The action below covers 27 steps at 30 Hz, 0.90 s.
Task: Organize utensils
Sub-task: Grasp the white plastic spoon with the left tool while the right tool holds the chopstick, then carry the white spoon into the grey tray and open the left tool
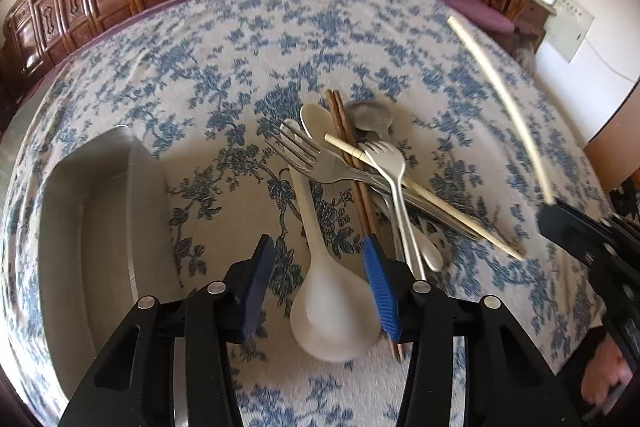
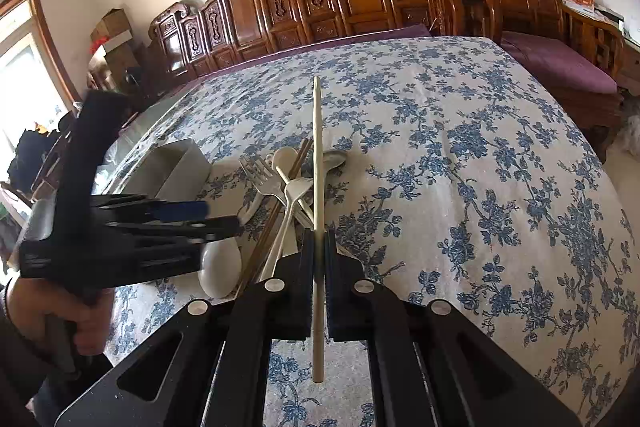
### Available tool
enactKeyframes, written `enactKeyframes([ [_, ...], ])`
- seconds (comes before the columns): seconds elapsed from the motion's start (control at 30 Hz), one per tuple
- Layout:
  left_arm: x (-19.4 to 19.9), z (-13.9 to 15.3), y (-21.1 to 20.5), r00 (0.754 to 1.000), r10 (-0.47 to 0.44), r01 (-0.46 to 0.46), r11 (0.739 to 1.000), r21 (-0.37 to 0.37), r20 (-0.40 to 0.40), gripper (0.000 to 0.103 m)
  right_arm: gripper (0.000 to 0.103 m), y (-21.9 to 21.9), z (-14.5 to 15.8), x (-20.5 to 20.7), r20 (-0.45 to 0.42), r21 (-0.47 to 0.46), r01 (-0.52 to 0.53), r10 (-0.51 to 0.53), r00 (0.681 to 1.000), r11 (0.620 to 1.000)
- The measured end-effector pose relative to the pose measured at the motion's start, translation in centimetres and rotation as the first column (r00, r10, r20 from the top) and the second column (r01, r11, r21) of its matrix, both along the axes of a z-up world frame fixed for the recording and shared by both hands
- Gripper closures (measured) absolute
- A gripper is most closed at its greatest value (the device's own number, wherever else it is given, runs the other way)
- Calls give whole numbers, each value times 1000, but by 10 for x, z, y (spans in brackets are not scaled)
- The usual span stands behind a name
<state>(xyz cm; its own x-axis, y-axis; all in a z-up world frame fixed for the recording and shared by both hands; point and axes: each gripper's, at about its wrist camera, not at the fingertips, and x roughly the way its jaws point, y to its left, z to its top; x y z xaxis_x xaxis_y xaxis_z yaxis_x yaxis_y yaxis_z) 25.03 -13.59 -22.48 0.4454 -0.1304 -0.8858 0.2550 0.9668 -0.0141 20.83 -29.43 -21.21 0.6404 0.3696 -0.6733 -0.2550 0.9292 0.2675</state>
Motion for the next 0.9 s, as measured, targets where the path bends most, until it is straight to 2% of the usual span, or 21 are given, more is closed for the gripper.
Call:
enactKeyframes([
  [0.2,20,-20,3,994,58,-57,998,11,-93,73,97,3,1,-1,5,5,-7,7,1000,1000],
  [0.27,20,-22,6,993,66,-65,998,8,-99,77,97,4,0,-1,4,4,-7,7,1000,1000],
  [0.33,17,-21,5,993,65,-63,998,26,-99,93,97,4,1,-1,3,4,-7,7,1000,1000],
  [0.47,12,-20,9,993,62,-59,998,37,-96,94,97,6,-1,0,3,-1,-12,12,1000,1000],
  [0.6,7,-11,17,996,60,-58,997,46,-61,95,97,10,0,-2,6,-4,-19,19,1000,1000],
  [0.9,-15,31,46,997,75,-75,997,-5,36,95,97,30,7,-6,18,-21,-59,59,998,998],
])
